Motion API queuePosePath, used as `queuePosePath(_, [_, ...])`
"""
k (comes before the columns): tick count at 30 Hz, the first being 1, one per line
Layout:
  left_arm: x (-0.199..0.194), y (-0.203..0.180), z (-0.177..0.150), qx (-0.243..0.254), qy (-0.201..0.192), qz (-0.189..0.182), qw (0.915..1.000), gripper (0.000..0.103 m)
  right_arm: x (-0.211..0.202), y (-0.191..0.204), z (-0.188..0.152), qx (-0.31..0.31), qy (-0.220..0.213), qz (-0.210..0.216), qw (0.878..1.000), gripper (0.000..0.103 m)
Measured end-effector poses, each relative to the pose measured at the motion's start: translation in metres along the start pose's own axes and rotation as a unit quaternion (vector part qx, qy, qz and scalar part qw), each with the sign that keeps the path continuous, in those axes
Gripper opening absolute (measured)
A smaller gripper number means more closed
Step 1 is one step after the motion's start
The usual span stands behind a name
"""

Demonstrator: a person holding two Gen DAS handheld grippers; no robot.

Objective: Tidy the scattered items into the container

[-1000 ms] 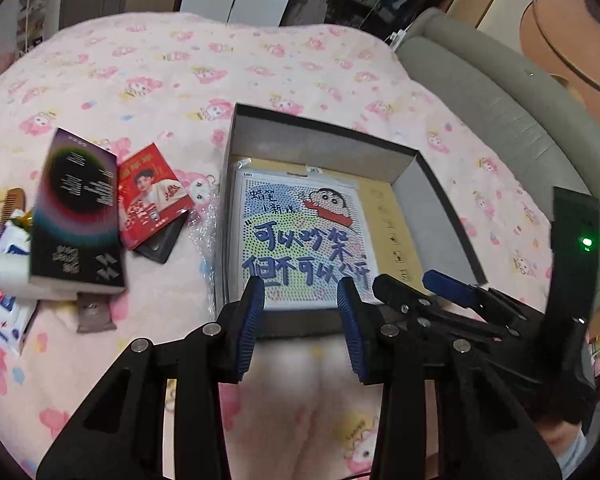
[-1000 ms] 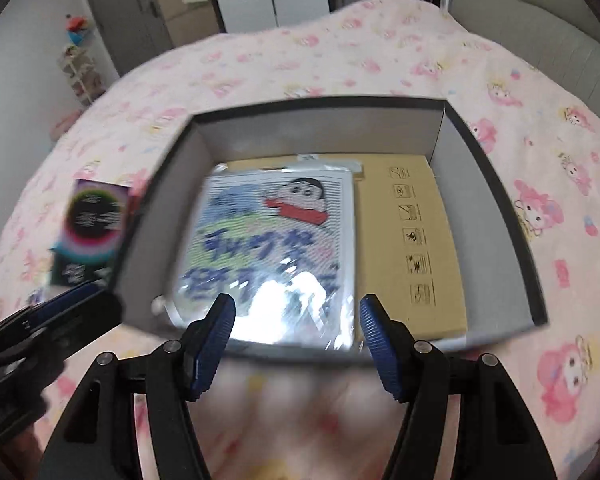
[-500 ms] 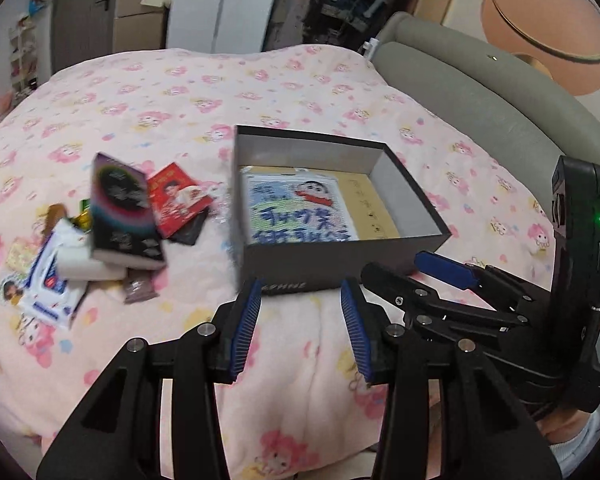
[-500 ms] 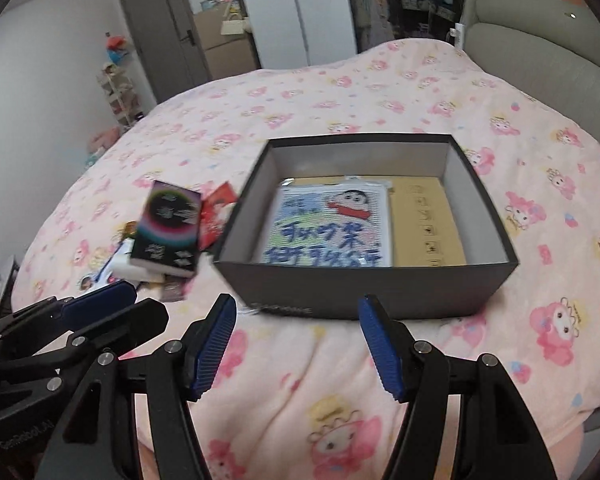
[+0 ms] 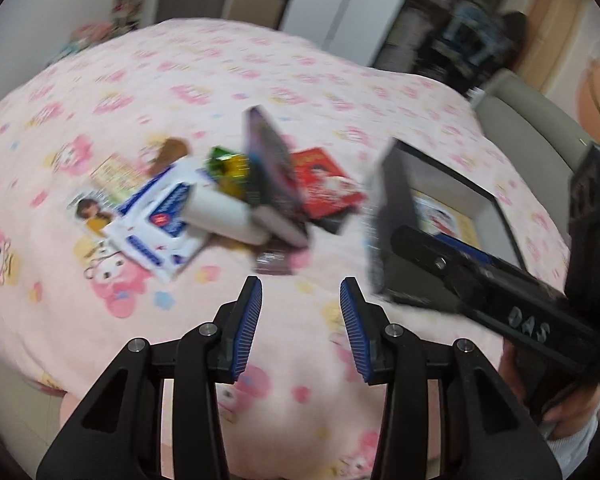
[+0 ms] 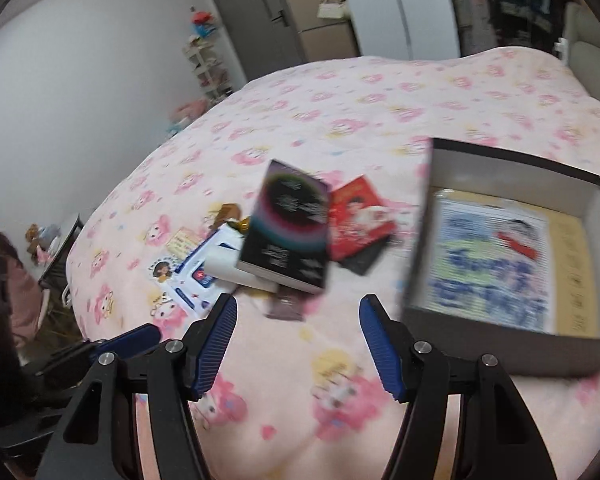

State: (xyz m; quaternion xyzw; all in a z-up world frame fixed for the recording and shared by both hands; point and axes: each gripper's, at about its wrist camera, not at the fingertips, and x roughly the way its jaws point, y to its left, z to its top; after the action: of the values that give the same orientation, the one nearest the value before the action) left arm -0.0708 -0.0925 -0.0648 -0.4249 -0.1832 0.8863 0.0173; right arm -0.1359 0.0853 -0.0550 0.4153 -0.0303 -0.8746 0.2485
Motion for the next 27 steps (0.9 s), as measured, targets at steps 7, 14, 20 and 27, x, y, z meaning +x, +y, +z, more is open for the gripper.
queuePosePath(7, [0.037, 0.051, 0.025, -0.062, -0.015, 0.005, 0.9979, 0.033, 0.062, 0.027, 0.016, -0.043, 0.028, -0.02, 0.998, 0.062])
queuePosePath(14, [0.082, 0.075, 0.057, -0.113, 0.018, -0.095, 0.9889, 0.033, 0.113, 0.022, 0.015, -0.077, 0.058, -0.065, 0.993, 0.062])
queuePosePath(20, [0.133, 0.062, 0.074, -0.104, 0.072, -0.101, 0.9869, 0.036, 0.133, 0.006, 0.008, -0.042, 0.086, -0.062, 0.993, 0.062])
queuePosePath(27, [0.12, 0.053, 0.05, -0.103, 0.076, -0.1, 0.9867, 0.021, 0.112, 0.005, -0.002, -0.039, 0.084, -0.055, 0.994, 0.062])
